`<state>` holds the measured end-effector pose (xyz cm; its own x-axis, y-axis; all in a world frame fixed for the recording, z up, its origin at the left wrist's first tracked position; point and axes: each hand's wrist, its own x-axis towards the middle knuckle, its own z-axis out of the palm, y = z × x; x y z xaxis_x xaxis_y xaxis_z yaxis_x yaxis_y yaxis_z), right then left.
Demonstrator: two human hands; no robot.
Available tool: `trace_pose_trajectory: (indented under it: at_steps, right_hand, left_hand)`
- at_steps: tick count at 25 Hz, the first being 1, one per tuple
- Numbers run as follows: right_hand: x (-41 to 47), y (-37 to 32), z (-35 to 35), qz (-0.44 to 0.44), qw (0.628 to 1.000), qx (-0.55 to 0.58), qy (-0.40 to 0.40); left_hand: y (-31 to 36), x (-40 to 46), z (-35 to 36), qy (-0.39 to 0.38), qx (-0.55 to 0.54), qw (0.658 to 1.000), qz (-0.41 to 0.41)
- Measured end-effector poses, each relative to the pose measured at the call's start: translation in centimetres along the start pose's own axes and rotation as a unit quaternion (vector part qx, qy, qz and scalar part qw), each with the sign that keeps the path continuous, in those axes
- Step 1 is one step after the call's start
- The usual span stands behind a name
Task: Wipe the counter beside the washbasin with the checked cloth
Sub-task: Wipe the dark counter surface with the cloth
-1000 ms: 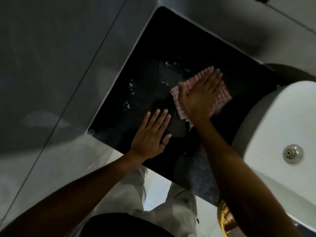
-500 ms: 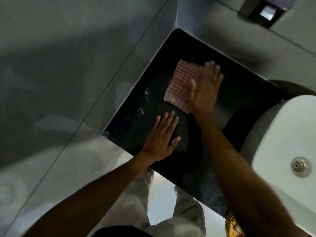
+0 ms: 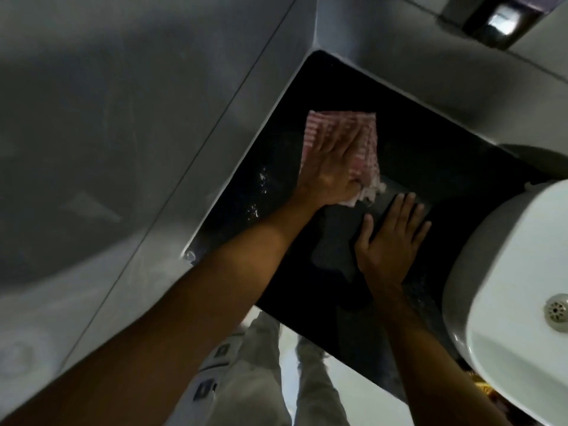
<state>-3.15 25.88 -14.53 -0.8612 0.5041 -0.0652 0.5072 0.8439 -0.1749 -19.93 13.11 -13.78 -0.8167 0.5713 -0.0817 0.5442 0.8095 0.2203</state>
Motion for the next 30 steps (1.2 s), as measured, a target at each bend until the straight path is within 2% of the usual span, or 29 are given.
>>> trace_pose_trajectory:
  at_steps: [2,4,6,9,13,20,24,30]
  right_hand:
    - [-0.1,-0.2,-0.1,-0.010,1.000,-0.007,0.004]
    - [0.5,-0.4,-0.2,-0.009,1.000,-0.009,0.005]
    - [0.0,-0.5,-0.4,-0.013,1.000,-0.013,0.004]
    - [0.3,-0.5,-0.6,-0.010,1.000,-0.008,0.004]
    - [-0.2,-0.5,-0.7,-0.017,1.000,-0.007,0.005]
    - [-0.3,-0.5,-0.8,-0.020,1.000,-0.001,0.012]
    - [-0.2,-0.6,-0.7,-0.019,1.000,0.000,0.022]
    - [-0.7,-0.8,-0.5,-0.023,0.999,-0.010,0.026]
  left_hand:
    - [0.2,-0.7,-0.1,0.023,-0.054,0.982,-0.181]
    - [0.6,-2.2,-0.6,0.024,-0.088,0.946,-0.311]
    - [0.8,-6.1,-0.2,0.058,-0.099,0.913,-0.392]
    - [0.1,-11.6,0.2,0.080,-0.102,0.882,-0.454]
    - [-0.7,-17.9,1.1,0.094,-0.070,0.873,-0.474]
    - [-1.5,-23.8,2.3,0.130,-0.049,0.852,-0.504]
    - [0.2,-25.6,3.0,0.135,-0.087,0.825,-0.542]
    - [8.6,-28.2,4.5,0.125,-0.159,0.869,-0.453]
